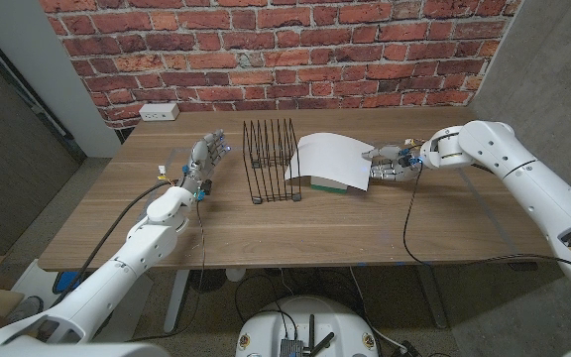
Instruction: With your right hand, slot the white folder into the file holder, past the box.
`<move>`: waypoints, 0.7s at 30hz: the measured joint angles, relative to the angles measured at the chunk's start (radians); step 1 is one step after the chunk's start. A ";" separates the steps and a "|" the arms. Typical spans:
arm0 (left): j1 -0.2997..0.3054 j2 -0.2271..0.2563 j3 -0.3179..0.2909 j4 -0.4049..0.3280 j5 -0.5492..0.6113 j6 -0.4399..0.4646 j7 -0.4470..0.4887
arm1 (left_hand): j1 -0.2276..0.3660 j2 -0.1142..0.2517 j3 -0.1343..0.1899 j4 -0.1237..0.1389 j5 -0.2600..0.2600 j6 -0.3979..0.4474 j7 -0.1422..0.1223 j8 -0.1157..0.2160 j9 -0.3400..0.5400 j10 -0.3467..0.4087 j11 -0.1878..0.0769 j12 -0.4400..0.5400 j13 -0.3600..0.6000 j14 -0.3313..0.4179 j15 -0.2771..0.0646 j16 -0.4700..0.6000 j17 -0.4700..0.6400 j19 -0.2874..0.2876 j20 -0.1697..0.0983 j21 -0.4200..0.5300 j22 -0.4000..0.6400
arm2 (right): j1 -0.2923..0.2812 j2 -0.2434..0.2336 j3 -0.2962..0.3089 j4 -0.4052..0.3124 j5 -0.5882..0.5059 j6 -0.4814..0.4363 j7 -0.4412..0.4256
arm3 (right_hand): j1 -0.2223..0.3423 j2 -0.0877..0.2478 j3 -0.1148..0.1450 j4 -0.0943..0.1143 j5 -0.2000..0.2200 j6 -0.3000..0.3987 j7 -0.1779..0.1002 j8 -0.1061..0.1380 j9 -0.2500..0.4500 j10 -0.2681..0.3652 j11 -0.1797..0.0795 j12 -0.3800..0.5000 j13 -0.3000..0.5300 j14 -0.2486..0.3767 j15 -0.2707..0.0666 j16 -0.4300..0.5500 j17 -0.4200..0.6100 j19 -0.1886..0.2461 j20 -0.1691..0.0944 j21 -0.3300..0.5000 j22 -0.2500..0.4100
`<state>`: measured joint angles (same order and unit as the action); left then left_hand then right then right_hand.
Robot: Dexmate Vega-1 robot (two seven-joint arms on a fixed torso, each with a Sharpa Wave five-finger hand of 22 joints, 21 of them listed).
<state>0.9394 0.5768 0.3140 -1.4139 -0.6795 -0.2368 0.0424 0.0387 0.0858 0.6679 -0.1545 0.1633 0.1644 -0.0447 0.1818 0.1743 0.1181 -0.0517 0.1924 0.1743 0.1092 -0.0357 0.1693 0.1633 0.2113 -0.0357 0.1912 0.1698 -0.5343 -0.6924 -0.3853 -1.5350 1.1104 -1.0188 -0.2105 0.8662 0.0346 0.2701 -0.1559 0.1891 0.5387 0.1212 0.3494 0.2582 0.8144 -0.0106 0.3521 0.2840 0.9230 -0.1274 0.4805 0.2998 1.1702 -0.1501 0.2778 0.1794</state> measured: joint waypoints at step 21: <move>-0.013 -0.003 0.005 0.010 -0.005 0.008 -0.011 | 0.000 0.000 0.000 0.000 0.000 0.000 0.000 0.000 0.000 0.005 0.005 0.000 0.000 0.004 -0.004 0.000 0.000 0.005 -0.006 0.000 0.000 | 0.001 0.009 0.018 0.010 0.029 -0.006 -0.022 | 0.042 0.028 0.021 -0.013 -0.005 0.065 -0.038 0.044 0.014 0.084 -0.042 0.015 0.016 0.081 -0.030 0.012 -0.004 0.057 -0.036 0.018 0.000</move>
<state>0.9267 0.5737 0.3191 -1.4034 -0.6842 -0.2290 0.0316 0.0387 0.0858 0.6678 -0.1546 0.1633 0.1643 -0.0447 0.1818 0.1743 0.1233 -0.0465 0.1924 0.1743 0.1129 -0.0395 0.1693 0.1633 0.2167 -0.0412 0.1911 0.1698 -0.5335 -0.6833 -0.3677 -1.5249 1.1390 -1.0245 -0.2329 0.9086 0.0630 0.2911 -0.1688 0.1846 0.6033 0.0833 0.3933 0.2720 0.8989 -0.0521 0.3676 0.2998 1.0036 -0.1574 0.4925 0.2955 1.2273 -0.1858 0.2963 0.1794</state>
